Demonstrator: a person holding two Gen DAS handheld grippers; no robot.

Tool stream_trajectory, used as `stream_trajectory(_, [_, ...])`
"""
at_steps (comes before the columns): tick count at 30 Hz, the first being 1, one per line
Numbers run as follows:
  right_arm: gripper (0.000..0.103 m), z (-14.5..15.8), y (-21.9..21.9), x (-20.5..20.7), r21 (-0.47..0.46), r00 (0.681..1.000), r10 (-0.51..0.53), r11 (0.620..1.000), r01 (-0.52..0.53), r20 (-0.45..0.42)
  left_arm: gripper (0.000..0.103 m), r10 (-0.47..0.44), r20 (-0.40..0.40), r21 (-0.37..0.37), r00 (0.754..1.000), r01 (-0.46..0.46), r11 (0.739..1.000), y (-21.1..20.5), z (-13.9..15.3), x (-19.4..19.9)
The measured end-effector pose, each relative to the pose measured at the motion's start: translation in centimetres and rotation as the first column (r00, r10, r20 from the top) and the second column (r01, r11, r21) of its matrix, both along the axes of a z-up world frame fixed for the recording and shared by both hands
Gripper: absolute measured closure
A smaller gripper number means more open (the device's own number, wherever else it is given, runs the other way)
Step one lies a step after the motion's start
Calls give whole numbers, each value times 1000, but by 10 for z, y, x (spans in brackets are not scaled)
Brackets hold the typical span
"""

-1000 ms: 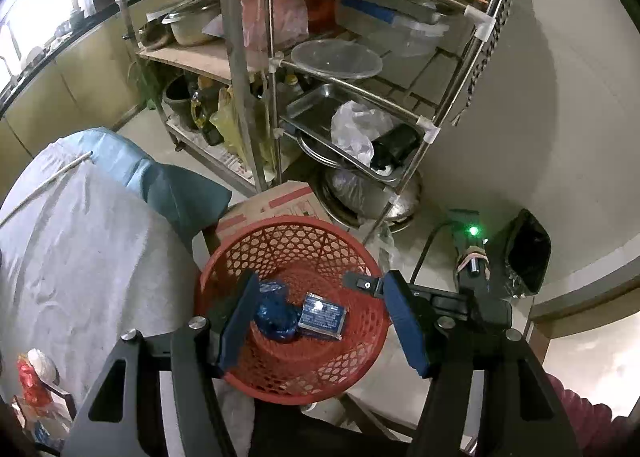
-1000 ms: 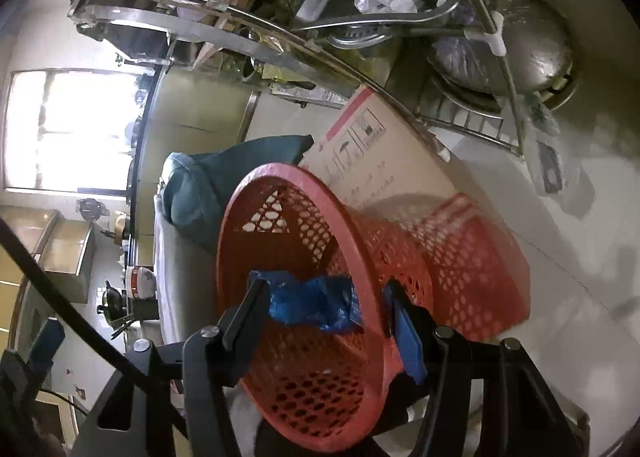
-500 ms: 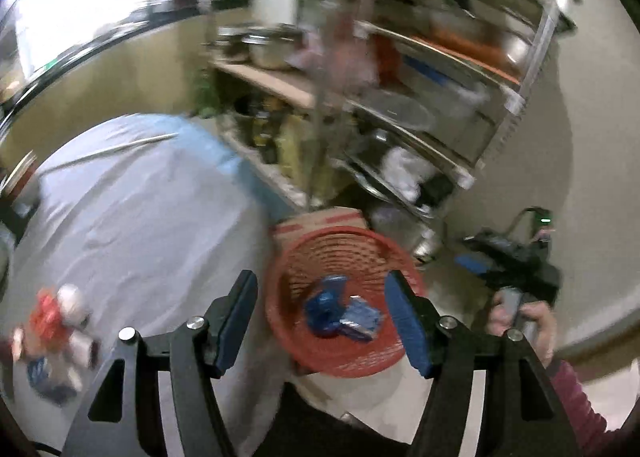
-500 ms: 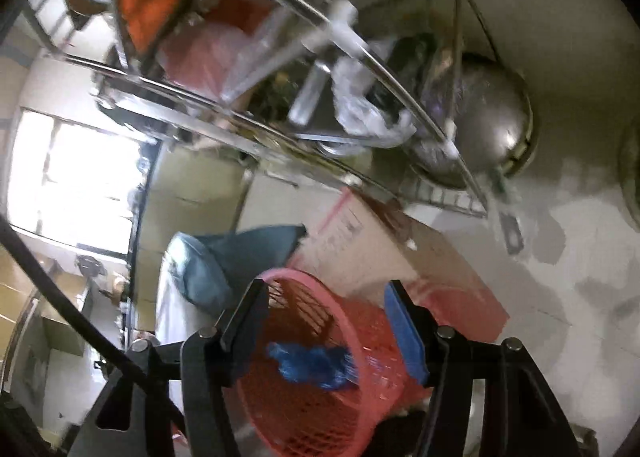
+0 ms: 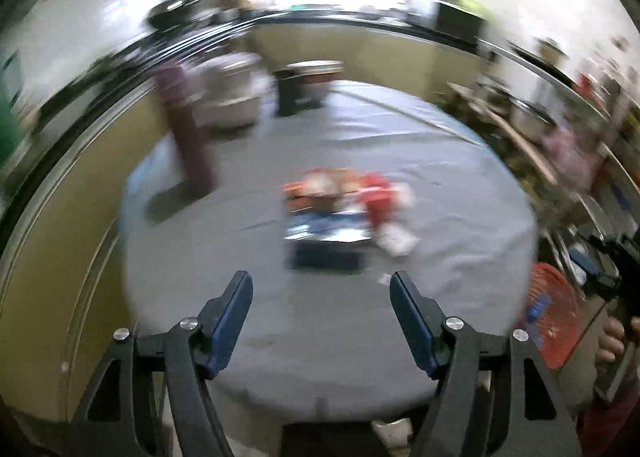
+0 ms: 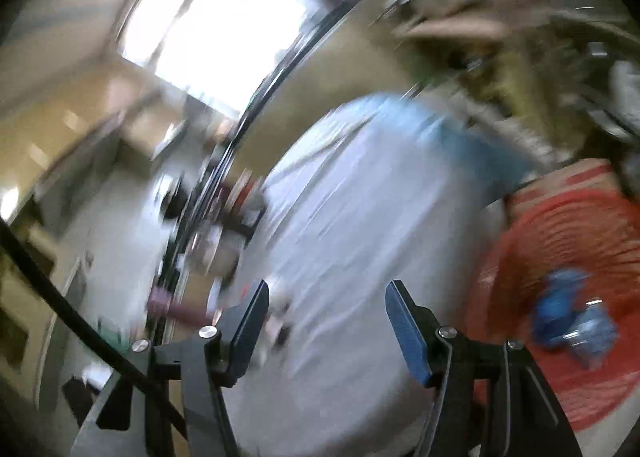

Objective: Collect trash
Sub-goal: 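Return both tools to the trash pile on the table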

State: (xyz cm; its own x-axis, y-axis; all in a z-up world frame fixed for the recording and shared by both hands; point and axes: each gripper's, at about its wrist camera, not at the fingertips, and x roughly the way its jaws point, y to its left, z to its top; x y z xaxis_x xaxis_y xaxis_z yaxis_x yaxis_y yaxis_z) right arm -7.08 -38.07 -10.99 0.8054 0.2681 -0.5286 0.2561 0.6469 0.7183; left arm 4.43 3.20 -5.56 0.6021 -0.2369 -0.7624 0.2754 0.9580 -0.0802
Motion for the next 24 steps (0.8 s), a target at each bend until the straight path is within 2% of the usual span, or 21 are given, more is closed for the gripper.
stream_trajectory(3, [38,-5,48,36,-21,994,104,994,-105,-42,30,93,-58,-90,994,-98,991,57,-19,16])
stream_trajectory(6, [40,-13,88,62,-36,978,185,981,-189,-92,30,118,-100,-174,988,-134,976,85,-36,29])
stream_trajectory(7, [40,-15,99,73,-43,973,204,977,-209,-107,30,119,-104,-181,987,-136,974,89,-41,33])
stream_trajectory(11, [41,-25,128,103,-98,956,242,961,-260,-167,30,89,-105,-196,990,-109,975,85,-53,51])
stream_trajectory(17, [42,-25,136,161,-47,947,263,960,-276,-187,30,25,-119,-224,993,-51,973,69,-56,84])
stream_trajectory(19, [42,-25,143,184,-57,944,263,958,-280,-200,30,0,-111,-203,994,-23,979,59,-54,98])
stream_trajectory(21, [41,-28,149,203,-66,934,272,953,-294,-232,30,-30,-119,-186,992,7,983,47,-53,112])
stream_trajectory(24, [41,-40,152,232,-24,907,272,955,-294,-321,30,-74,-125,-171,989,52,984,28,-52,126])
